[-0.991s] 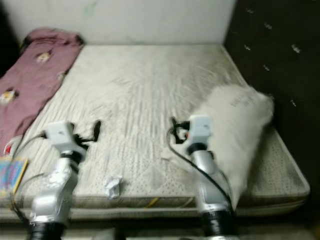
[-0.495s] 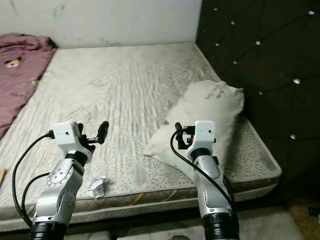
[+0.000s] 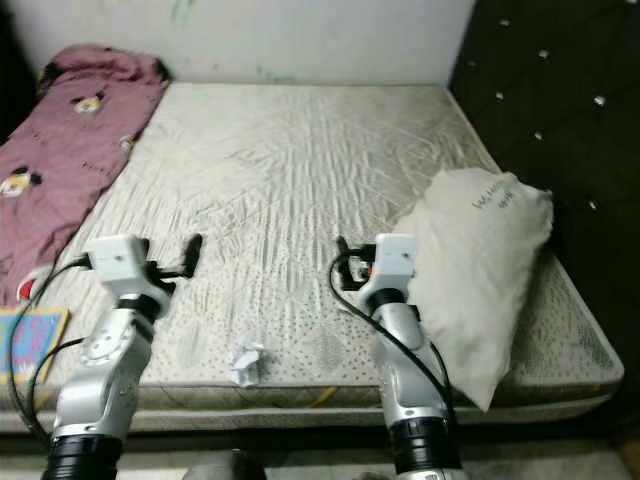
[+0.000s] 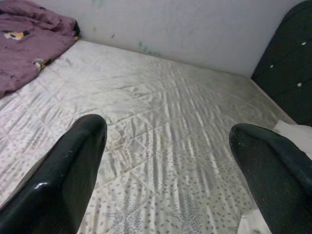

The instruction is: Clean up the room

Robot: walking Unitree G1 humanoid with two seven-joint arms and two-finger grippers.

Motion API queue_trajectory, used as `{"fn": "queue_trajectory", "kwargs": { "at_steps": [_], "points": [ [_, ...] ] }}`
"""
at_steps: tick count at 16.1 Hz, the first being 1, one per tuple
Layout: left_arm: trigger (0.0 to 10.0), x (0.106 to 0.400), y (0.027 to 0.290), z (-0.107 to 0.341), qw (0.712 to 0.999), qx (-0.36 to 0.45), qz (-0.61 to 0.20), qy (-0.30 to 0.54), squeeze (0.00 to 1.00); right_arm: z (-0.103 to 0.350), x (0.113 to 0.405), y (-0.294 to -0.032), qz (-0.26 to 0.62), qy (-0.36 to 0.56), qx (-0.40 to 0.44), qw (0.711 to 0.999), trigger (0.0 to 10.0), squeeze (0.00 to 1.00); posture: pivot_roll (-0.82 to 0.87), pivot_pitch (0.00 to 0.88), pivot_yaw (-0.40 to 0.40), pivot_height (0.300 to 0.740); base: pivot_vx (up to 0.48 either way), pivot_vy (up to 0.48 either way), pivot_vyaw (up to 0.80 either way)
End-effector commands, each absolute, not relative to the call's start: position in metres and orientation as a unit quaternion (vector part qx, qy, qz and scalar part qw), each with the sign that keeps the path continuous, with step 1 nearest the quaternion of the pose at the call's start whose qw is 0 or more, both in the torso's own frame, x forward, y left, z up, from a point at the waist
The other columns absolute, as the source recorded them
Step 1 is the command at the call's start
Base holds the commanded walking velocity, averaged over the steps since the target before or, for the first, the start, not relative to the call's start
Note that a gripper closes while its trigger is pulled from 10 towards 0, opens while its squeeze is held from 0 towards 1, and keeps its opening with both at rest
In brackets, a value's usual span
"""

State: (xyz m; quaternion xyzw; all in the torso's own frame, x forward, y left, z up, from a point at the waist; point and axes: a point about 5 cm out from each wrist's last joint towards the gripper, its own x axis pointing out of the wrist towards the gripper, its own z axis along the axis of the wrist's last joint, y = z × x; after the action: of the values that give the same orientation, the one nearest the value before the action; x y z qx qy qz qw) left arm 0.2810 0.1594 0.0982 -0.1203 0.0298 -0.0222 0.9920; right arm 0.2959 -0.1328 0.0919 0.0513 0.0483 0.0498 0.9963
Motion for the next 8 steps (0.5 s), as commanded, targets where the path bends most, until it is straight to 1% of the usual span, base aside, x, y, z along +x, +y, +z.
{"fn": "queue_trajectory", "kwargs": {
  "at_steps": [1, 4, 7, 8],
  "points": [
    [10.0, 0.2807, 0.151, 0.0959, 0.99, -0.131, -0.033, 0.038, 0.0, 0.0905, 0.2955, -0.1431, 0.035, 0.053, 0.049, 0.997, 10.0, 0.0, 0.05, 0.0, 0.022, 0.74, 0.0, 0.48, 0.0],
    [10.0, 0.2804, 0.1519, 0.0974, 0.991, -0.131, -0.026, 0.026, 0.0, 0.0902, 0.2955, -0.1432, 0.036, 0.054, 0.049, 0.997, 10.0, 0.0, 0.05, 0.0, 0.021, 0.74, 0.0, 0.48, 0.0],
    [10.0, 0.2794, 0.1513, 0.099, 0.992, -0.117, -0.033, 0.018, 0.0, 0.0901, 0.295, -0.1431, 0.036, 0.053, 0.044, 0.997, 10.0, 0.0, 0.04, 0.0, 0.021, 0.74, 0.0, 0.0, 0.0],
    [10.0, 0.2779, 0.1512, 0.0959, 0.992, -0.121, -0.026, 0.038, 0.0, 0.0902, 0.2947, -0.1432, 0.038, 0.052, 0.039, 0.997, 10.0, 0.0, 0.04, 0.0, 0.021, 0.74, 0.0, 0.0, 0.0]
  ]
}}
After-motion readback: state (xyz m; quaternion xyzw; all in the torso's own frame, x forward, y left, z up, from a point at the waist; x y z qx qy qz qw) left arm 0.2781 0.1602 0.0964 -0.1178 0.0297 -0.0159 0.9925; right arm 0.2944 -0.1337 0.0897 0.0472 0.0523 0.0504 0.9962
